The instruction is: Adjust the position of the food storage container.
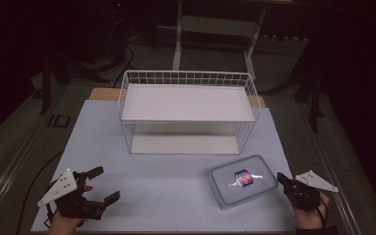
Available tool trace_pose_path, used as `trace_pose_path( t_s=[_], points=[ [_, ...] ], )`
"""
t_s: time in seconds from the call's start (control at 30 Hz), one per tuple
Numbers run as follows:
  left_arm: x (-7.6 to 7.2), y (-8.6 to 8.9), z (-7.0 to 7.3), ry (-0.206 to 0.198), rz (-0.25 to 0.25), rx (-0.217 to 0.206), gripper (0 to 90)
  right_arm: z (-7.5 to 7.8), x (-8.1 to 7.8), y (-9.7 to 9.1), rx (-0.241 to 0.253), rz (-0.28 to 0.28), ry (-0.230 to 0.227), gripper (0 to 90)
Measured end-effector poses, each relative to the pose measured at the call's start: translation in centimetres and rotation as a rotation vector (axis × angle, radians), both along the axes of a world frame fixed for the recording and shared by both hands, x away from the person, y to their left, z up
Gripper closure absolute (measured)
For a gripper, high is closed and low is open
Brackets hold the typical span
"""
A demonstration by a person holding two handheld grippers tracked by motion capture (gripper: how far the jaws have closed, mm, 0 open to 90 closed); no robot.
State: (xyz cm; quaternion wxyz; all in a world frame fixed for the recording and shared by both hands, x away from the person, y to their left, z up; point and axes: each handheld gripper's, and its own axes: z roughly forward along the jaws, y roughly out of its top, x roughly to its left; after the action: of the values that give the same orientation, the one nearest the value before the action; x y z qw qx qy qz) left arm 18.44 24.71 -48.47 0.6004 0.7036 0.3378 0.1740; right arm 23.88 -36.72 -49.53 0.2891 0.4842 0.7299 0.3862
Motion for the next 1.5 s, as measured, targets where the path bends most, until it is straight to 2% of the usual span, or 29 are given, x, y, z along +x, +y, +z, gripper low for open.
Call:
trace_pose_path(
  t_s=[0.17, 0.47, 0.53, 0.6, 0.7, 0.77, 0.9, 1.0, 1.13, 1.4, 1.5],
  points=[
    [0.0, 0.0, 0.0, -0.002, -0.002, 0.0, 0.0, 0.1, -0.2, 0.0, 0.009, 0.004, 0.006, 90.0],
    [-0.1, 0.0, 0.1, -0.004, -0.004, 0.001, 0.0, 0.2, -1.2, 1.2, 0.011, 0.051, 0.015, 90.0],
    [-0.1, 0.0, 0.1, -0.004, -0.006, 0.005, 0.0, 0.2, -1.6, 1.7, 0.029, 0.077, 0.027, 90.0],
    [-0.1, 0.0, 0.1, -0.004, -0.007, 0.005, 0.0, 0.3, -1.7, 2.0, 0.023, 0.096, 0.028, 90.0],
    [-0.1, 0.0, 0.1, -0.004, -0.006, 0.003, 0.0, 0.6, -1.7, 1.9, 0.025, 0.092, 0.015, 90.0],
    [-0.1, 0.0, 0.1, -0.005, -0.006, 0.002, 0.0, 0.7, -1.2, 1.6, 0.002, 0.067, 0.006, 90.0],
    [-0.1, 0.0, 0.1, -0.005, -0.004, -0.001, 0.0, -0.1, -0.5, 1.3, 0.005, 0.057, 0.033, 90.0],
    [-0.1, 0.0, 0.1, -0.003, -0.007, 0.003, 0.0, -0.7, -0.4, 1.7, 0.013, 0.08, 0.055, 90.0],
    [-0.1, -0.1, 0.1, -0.002, -0.009, 0.005, 0.0, -0.5, -0.5, 2.1, 0.012, 0.084, 0.049, 90.0],
    [-0.1, -0.1, 0.1, -0.001, -0.011, 0.004, 0.0, -0.6, -0.8, 3.4, 0.014, 0.13, 0.064, 90.0],
    [-0.1, -0.2, 0.1, -0.001, -0.012, 0.006, 0.0, -0.6, -0.9, 4.4, 0.028, 0.17, 0.081, 90.0]
  ],
)
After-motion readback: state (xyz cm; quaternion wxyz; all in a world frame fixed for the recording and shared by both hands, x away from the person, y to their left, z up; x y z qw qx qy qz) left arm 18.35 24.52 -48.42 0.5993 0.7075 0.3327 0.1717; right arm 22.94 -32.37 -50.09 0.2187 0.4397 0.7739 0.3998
